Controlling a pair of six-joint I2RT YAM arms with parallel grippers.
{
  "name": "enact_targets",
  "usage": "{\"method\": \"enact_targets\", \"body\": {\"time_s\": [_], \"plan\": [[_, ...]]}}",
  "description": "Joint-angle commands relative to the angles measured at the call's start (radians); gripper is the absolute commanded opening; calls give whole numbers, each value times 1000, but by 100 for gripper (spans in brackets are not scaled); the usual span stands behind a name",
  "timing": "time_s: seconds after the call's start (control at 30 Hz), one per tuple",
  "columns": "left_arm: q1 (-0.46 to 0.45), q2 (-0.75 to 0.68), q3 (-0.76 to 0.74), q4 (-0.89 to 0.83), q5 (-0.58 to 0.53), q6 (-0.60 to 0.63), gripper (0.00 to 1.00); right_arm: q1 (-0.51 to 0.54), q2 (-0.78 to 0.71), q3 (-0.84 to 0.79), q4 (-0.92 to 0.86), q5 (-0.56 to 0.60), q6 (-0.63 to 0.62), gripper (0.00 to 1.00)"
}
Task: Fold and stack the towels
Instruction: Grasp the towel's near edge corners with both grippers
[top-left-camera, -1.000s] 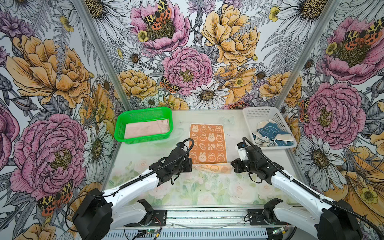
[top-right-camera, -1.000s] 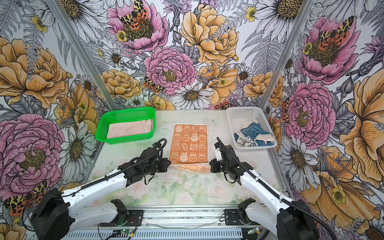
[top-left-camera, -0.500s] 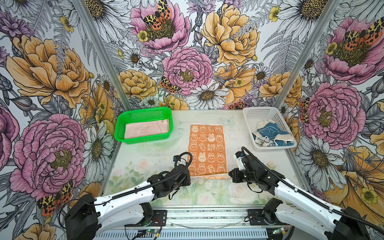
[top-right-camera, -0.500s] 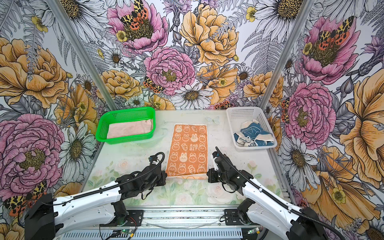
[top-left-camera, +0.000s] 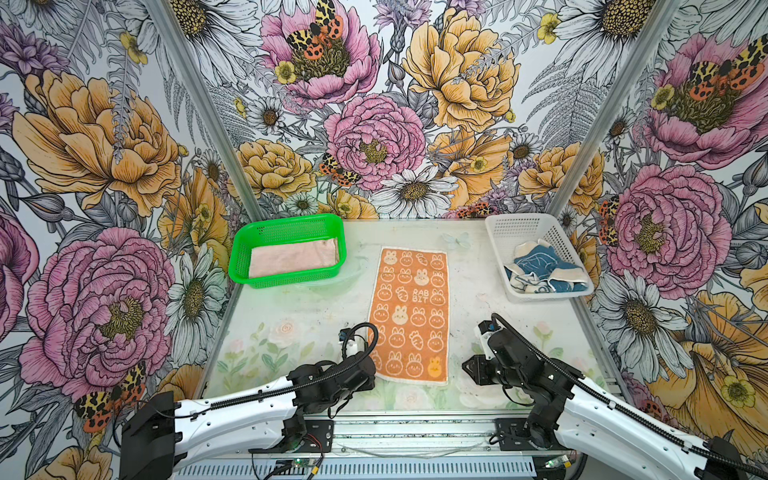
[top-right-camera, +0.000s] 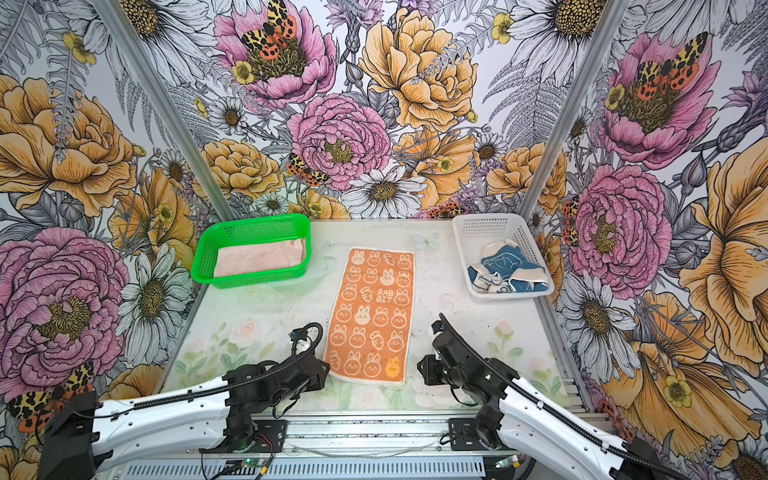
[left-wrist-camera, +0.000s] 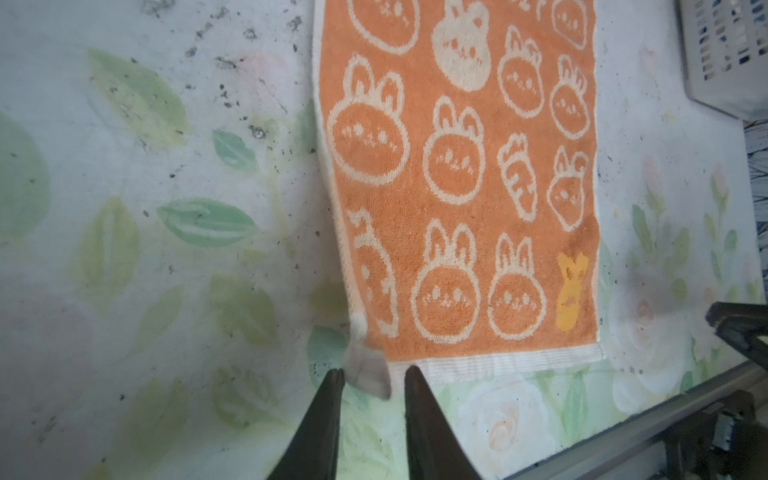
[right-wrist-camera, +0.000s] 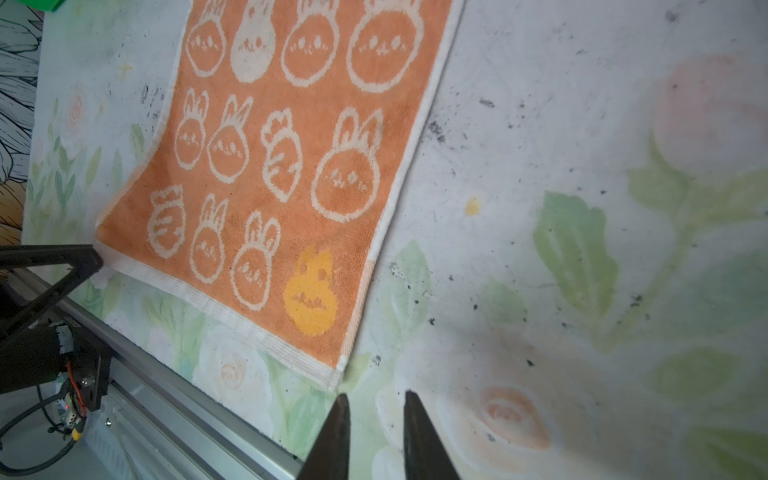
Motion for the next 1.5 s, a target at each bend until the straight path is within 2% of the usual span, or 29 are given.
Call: {"method": "enact_targets", "body": {"time_s": [0.0,0.1,0.17,0.23,0.47,0.77,0.9,1.0,1.07,1.23,1.4,1.47], "plan": [[-7,-4,53,-71,-79,-8,40,11,25,67,-12,63,2,35],[-9,24,125,-140,-152,14,49,21,119,122,4,64,-23,37],[-2,51,156,-139,-174,41,50,27,184,132,36,51,-20,37],[4,83,185,-143,-177,64,50,87,237,123,76,44,8,38],[36,122,128,-150,-63,59,47,265,324,39,204,101,159,39],[100,43,2,-57,44,77,38,284,397,24,243,135,182,41],[148,4,-81,104,135,85,38,284,403,15,257,127,184,31],[185,-12,-133,215,208,79,38,284,408,8,274,119,187,15],[206,-5,-145,251,226,83,38,284,407,8,278,112,187,0],[231,35,-141,276,255,104,36,286,381,0,277,101,187,0],[230,45,-126,223,257,105,21,284,304,-30,262,89,207,0],[223,31,-115,184,254,105,8,286,259,-39,225,77,213,0]]}}
